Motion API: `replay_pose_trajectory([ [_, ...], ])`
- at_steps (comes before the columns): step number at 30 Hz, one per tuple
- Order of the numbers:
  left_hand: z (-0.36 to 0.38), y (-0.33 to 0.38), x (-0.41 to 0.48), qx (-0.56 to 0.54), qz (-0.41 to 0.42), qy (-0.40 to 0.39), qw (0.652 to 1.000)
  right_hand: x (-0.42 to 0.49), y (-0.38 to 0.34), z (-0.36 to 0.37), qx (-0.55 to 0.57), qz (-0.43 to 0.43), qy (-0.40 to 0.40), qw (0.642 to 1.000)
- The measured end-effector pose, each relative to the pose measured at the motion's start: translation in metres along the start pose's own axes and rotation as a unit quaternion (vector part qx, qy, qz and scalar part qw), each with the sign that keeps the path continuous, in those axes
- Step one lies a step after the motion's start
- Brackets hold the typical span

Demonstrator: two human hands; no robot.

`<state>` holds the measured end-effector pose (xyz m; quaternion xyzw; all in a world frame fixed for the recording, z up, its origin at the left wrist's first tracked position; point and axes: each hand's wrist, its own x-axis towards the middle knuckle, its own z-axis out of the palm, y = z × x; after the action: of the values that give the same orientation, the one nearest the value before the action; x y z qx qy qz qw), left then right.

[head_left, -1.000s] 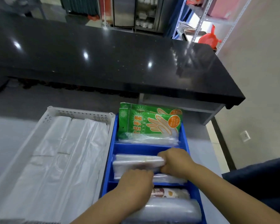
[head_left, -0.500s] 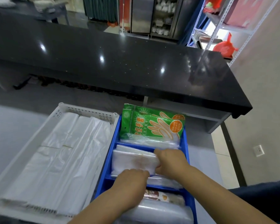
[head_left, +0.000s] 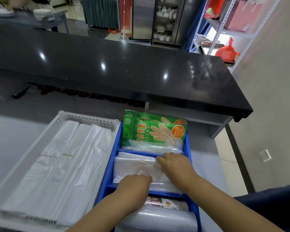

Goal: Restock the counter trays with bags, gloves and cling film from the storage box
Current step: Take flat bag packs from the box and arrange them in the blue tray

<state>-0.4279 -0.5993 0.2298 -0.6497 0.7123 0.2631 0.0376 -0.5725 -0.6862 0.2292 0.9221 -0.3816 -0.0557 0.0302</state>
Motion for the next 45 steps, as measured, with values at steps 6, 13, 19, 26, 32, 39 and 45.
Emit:
replay_pose_trajectory([
  [6,-0.002,-0.011,0.003,0.004,0.009,0.021,1.0,-0.016,-0.002,0.002,0.066,-0.007,0.054,0.996],
  [13,-0.018,-0.036,-0.001,0.175,-0.066,0.075,0.979,-0.026,0.011,0.004,0.179,0.025,0.034,0.983],
  [19,-0.026,-0.043,0.015,0.162,-0.001,0.186,0.969,-0.034,0.008,0.002,0.196,0.043,0.015,0.98],
  [26,-0.025,-0.053,0.017,0.183,0.015,0.14,0.973,-0.039,0.0,0.004,0.201,0.052,-0.02,0.978],
  [32,-0.034,-0.058,0.01,0.107,0.067,0.186,0.974,-0.037,0.0,-0.002,0.186,0.07,0.002,0.98],
  [39,-0.026,-0.067,0.0,0.212,0.087,0.106,0.968,-0.042,-0.005,-0.007,0.16,0.077,-0.045,0.983],
  [45,-0.029,-0.086,0.002,0.093,0.123,0.153,0.976,-0.062,-0.007,-0.016,0.161,0.145,0.01,0.976],
])
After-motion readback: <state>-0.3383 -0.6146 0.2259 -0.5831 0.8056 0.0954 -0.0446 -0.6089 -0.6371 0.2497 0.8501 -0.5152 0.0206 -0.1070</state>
